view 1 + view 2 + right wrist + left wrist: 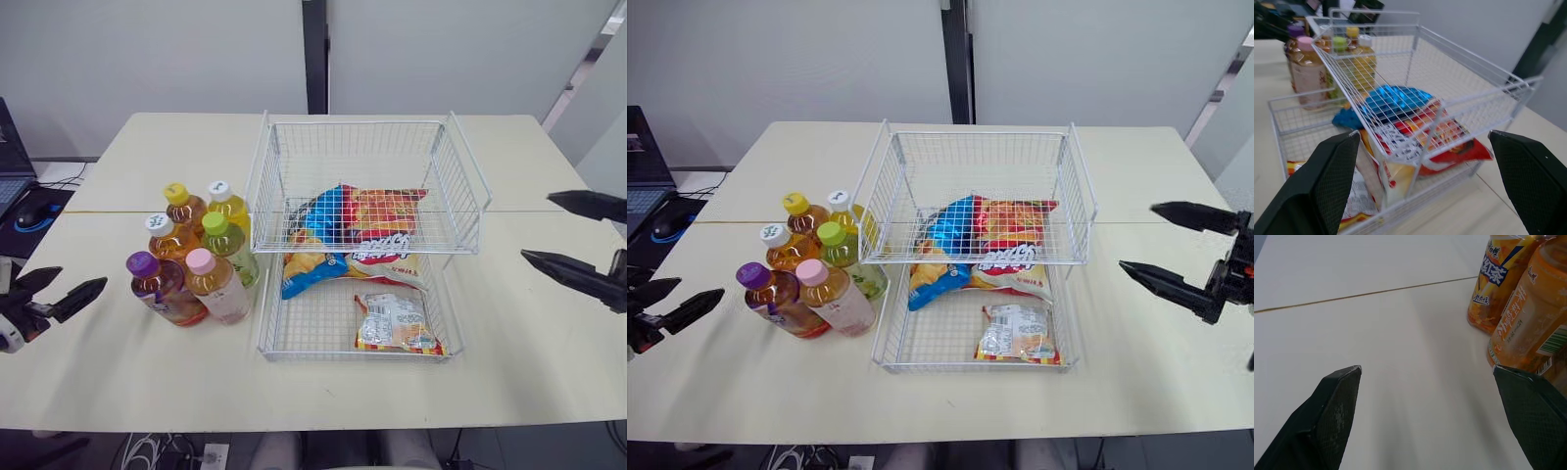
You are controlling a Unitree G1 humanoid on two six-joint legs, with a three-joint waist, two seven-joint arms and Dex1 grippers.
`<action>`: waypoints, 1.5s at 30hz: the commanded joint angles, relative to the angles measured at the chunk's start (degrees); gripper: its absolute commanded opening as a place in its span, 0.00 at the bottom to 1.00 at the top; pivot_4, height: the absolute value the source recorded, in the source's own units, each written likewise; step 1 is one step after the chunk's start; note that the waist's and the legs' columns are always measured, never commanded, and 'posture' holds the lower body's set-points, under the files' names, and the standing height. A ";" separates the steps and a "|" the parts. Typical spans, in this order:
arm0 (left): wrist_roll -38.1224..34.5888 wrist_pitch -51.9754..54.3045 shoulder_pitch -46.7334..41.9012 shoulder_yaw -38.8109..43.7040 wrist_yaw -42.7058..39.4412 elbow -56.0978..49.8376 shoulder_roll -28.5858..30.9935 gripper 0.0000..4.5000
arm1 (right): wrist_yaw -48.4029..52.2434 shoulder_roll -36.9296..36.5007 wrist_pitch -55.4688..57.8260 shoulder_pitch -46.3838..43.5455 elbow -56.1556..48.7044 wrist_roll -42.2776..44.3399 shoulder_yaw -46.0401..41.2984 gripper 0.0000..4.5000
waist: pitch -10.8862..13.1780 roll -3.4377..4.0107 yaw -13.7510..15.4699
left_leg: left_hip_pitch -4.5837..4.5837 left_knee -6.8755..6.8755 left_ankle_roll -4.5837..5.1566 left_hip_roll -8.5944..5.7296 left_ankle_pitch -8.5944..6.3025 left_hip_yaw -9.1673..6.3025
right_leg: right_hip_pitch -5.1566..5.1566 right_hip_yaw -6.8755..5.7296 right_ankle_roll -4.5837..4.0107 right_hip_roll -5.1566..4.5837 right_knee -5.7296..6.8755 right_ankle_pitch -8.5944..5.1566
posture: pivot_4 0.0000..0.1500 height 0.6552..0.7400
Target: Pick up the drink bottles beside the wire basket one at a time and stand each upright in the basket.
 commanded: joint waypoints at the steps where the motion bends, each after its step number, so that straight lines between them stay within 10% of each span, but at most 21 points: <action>1: -1.43 0.46 1.20 2.07 0.26 -3.42 -0.24 0.99 | -0.98 -2.28 -0.22 -9.14 -1.12 5.18 7.04 1.00 | 0.01 0.01 -0.28 | 0.00 0.00 0.00 0.00 0.00 0.03 | -0.02 0.00 0.00 0.00 0.00 0.00 | 1.00 1.00; 22: -14.95 11.74 28.64 24.91 0.69 -37.55 -8.94 0.99 | 5.68 13.00 2.57 -40.84 7.90 -3.61 44.89 1.00 | 0.00 -0.04 0.29 | -0.42 0.02 -0.01 0.02 0.00 -0.06 | -0.60 0.12 -0.08 -0.05 -0.03 0.02 | 1.00 1.00; 32: -23.97 18.04 19.71 20.00 13.95 -45.83 -7.44 0.99 | 6.36 16.92 3.50 -42.06 7.74 -5.70 45.10 1.00 | 0.01 -0.02 0.54 | -0.41 0.04 -0.01 0.00 0.00 -0.06 | -0.50 0.00 -0.09 0.01 0.01 0.02 | 1.00 1.00; 45: -16.10 12.49 9.30 6.58 18.92 -42.17 -8.50 0.99 | 4.09 17.74 5.17 -42.23 6.19 -4.89 43.81 1.00 | 0.01 -0.02 0.43 | -0.40 0.04 -0.01 -0.01 0.00 0.00 | -0.50 -0.08 -0.07 0.05 0.02 0.03 | 1.00 1.00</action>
